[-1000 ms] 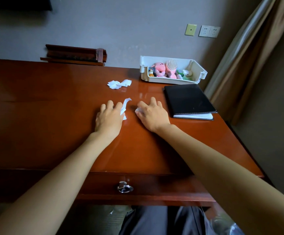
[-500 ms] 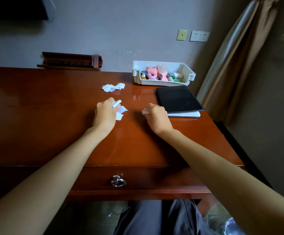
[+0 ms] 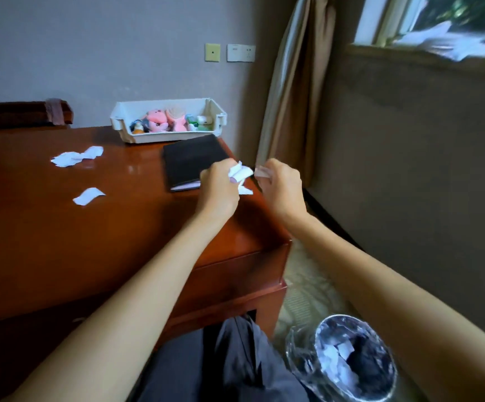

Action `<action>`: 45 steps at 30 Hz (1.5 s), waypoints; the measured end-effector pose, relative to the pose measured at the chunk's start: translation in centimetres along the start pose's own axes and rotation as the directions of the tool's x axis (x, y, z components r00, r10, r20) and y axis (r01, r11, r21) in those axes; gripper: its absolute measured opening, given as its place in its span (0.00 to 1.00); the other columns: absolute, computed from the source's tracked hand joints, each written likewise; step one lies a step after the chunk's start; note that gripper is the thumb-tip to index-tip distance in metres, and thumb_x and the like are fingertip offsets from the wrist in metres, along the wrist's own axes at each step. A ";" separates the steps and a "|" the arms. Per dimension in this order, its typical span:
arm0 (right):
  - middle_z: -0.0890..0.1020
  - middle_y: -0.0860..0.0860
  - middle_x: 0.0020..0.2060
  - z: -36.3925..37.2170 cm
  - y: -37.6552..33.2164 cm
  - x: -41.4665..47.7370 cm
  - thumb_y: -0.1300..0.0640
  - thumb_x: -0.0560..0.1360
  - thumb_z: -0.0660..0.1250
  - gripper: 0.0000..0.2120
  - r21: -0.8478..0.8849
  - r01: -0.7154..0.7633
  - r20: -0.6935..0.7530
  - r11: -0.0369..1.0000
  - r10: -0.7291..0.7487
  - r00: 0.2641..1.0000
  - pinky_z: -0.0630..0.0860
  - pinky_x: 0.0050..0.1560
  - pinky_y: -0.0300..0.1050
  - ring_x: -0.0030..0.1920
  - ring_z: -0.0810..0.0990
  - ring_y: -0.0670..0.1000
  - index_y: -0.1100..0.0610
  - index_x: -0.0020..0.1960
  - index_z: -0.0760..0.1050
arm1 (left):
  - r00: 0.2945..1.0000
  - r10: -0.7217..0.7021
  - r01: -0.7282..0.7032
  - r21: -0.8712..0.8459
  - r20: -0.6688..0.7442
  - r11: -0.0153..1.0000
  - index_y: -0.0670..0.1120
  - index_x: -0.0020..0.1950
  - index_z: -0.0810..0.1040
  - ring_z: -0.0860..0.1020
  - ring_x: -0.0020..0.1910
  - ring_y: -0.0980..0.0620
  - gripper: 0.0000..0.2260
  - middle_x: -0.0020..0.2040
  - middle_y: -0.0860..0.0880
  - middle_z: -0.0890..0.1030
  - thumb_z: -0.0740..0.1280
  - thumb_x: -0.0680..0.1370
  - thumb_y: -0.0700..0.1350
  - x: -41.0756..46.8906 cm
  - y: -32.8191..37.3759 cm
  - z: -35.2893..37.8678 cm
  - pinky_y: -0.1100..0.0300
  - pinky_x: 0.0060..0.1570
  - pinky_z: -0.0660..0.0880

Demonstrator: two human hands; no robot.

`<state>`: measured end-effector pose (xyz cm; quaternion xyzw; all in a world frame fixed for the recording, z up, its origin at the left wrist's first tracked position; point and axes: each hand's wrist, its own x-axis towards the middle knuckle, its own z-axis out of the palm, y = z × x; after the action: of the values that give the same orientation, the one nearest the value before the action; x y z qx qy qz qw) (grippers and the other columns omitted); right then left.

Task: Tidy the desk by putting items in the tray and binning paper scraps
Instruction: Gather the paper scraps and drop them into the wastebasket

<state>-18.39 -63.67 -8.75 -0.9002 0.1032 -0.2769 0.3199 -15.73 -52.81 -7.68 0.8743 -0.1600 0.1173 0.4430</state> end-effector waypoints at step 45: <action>0.75 0.67 0.57 4.2 51.4 -19.5 0.66 0.78 0.55 0.12 -0.430 -0.661 0.443 0.615 0.781 0.439 0.72 0.53 0.52 0.56 0.77 0.66 0.68 0.60 0.70 | 0.313 -0.524 0.054 0.536 0.792 0.842 0.37 0.63 0.74 0.72 0.65 0.40 0.18 0.66 0.37 0.73 0.55 0.77 0.28 -17.0 -9.2 48.4 0.53 0.60 0.70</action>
<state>-32.52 -94.22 -52.47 -0.8318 0.3991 0.1942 0.3332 -24.84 -84.04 -48.41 0.8722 -0.1852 -0.4427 0.0946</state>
